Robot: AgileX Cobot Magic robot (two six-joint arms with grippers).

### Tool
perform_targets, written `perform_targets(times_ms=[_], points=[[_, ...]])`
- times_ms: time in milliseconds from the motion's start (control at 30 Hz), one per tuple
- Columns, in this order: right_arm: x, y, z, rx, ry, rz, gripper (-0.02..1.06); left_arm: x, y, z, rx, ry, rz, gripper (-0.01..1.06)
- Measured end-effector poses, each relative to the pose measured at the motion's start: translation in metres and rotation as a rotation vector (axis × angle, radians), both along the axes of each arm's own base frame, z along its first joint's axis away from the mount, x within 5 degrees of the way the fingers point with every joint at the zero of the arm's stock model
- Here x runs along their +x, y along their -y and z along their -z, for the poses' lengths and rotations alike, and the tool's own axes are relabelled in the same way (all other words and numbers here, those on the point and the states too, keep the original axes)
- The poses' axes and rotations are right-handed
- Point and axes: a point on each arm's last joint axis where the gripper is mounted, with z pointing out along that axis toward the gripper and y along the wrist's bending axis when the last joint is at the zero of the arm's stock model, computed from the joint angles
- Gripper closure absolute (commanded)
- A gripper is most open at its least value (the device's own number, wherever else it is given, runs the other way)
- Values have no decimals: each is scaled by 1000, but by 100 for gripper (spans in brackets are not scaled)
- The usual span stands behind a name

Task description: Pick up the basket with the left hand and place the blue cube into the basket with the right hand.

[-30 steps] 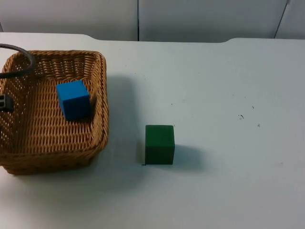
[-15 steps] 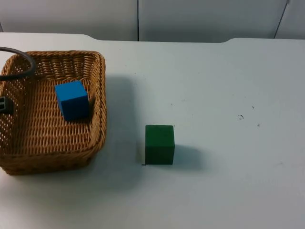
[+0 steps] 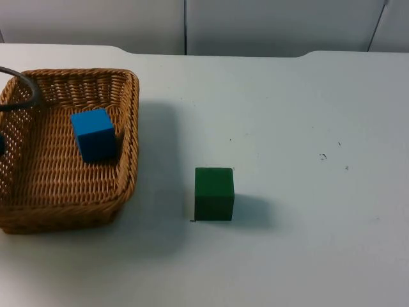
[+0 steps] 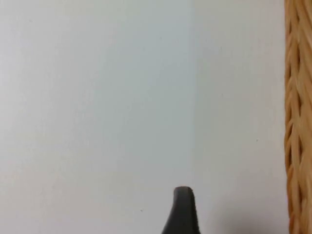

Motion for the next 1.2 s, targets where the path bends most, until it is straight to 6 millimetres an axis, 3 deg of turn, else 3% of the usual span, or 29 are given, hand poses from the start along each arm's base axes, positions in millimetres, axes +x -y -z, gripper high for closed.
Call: perform_targets(times_ms=[233,500,600,767,900,1067,1200], points=[[0,0,0,-6,2,-4,22,-2,-3,-44,53,163,-2,40],[0,0,0,-13,24,-21,22,-18,6,-98,-20,332,32,40],[1,-1,-1,-12,49,-35,22,-36,14,-134,-78,447,77,40],[1,-1,-2,-16,64,-40,22,-57,22,-163,-121,544,134,40],[2,-1,-3,-18,88,-53,22,-92,33,-197,-185,668,212,40],[-2,-3,-5,-12,116,-79,22,-114,39,-213,-221,728,255,40],[-16,-4,-11,-2,170,-132,22,-148,46,-226,-221,764,331,40]])
